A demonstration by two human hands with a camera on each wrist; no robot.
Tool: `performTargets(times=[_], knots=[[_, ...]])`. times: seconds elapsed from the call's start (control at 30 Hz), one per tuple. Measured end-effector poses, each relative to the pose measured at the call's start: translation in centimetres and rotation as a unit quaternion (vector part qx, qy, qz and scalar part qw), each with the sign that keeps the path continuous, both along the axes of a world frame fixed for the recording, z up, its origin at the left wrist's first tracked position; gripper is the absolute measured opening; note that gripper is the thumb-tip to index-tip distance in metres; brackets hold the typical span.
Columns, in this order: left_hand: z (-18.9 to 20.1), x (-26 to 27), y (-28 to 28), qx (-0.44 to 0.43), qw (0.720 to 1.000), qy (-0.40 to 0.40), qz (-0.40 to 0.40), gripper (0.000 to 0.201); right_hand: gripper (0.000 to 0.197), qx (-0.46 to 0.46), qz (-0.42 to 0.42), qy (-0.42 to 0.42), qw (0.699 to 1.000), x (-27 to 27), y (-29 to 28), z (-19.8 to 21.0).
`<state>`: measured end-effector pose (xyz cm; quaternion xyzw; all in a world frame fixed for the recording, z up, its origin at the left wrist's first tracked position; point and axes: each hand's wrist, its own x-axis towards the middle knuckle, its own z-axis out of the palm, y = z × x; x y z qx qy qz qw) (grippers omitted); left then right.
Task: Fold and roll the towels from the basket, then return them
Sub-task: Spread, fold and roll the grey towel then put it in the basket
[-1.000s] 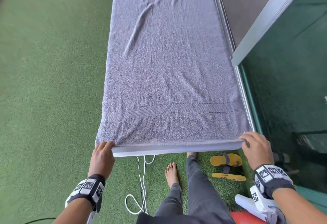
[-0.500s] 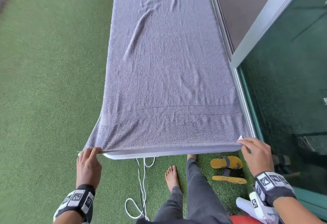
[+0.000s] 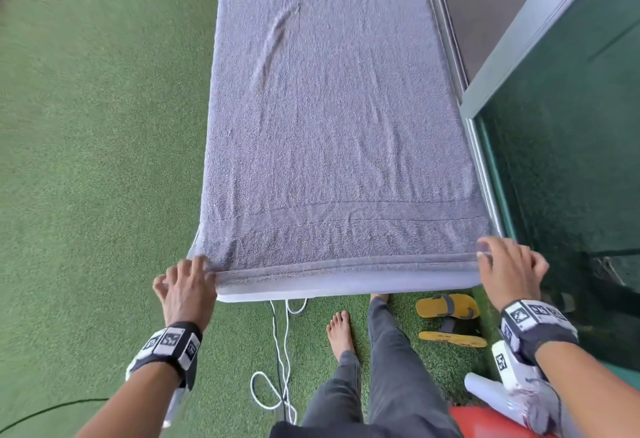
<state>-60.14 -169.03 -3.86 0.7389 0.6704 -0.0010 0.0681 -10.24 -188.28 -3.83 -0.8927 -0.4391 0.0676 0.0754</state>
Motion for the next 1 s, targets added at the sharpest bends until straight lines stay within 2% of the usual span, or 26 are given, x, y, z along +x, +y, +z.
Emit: performTargets(times=[0.03,0.1,0.17,0.23,0.3,0.4,0.57,0.63,0.7,0.8,0.83,0.9,0.93,1.0], knots=[[-0.1,0.1,-0.1,0.002,1.0,0.0,0.02,0.025,0.02,-0.001,-0.014,0.001,1.0,0.0,0.2,0.2],[-0.2,0.7,-0.8,0.025,0.998,-0.052,0.034,0.029,0.022,0.028,-0.027,0.007,0.999,-0.7,0.3,0.7],[-0.6,1.5,-2.4,0.033,0.99,-0.126,-0.044,0.023,0.022,0.034,0.036,0.035,0.998,-2.3,0.1,0.6],[-1.0,2.0,-3.7,0.041,0.977,-0.166,-0.13,0.024,0.03,0.02,0.109,0.069,0.991,-3.5,-0.5,-0.3],[-1.0,2.3,-3.6,0.06,0.974,-0.18,-0.125,0.019,0.036,0.024,0.119,0.086,0.989,-3.6,-0.8,-0.8],[-0.7,2.8,-2.7,0.066,0.98,-0.175,-0.072,0.032,0.032,0.022,0.087,0.082,0.993,-3.1,-0.4,-0.7],[-0.8,2.9,-1.6,0.113,0.972,-0.189,-0.081,0.035,0.029,0.016,0.077,0.087,0.993,-2.4,0.8,-0.8],[-0.9,2.7,-1.8,0.104,0.976,-0.18,-0.071,0.031,0.025,0.023,0.069,0.079,0.994,-2.3,1.1,-0.5],[-0.8,2.3,-1.8,0.101,0.979,-0.166,-0.06,0.015,0.018,0.038,0.075,0.031,0.996,-2.4,1.2,-0.1],[-0.4,2.3,-1.3,0.056,0.992,-0.099,-0.055,0.025,0.031,0.001,0.092,-0.032,0.995,-2.6,1.8,0.6],[-0.4,2.5,-0.8,0.048,0.994,-0.08,-0.055,0.02,0.031,-0.011,0.089,-0.035,0.995,-2.7,2.0,0.6],[-0.4,2.6,0.1,0.039,0.997,-0.059,-0.043,0.008,0.014,-0.023,0.059,-0.047,0.997,-2.6,2.0,0.6],[-0.7,2.4,0.5,0.033,0.997,-0.057,-0.029,0.016,0.008,-0.018,0.041,-0.054,0.998,-2.7,2.0,0.5],[-0.9,2.3,0.6,0.044,0.995,-0.082,-0.02,0.025,0.013,0.006,0.018,-0.049,0.999,-2.8,1.8,0.4]])
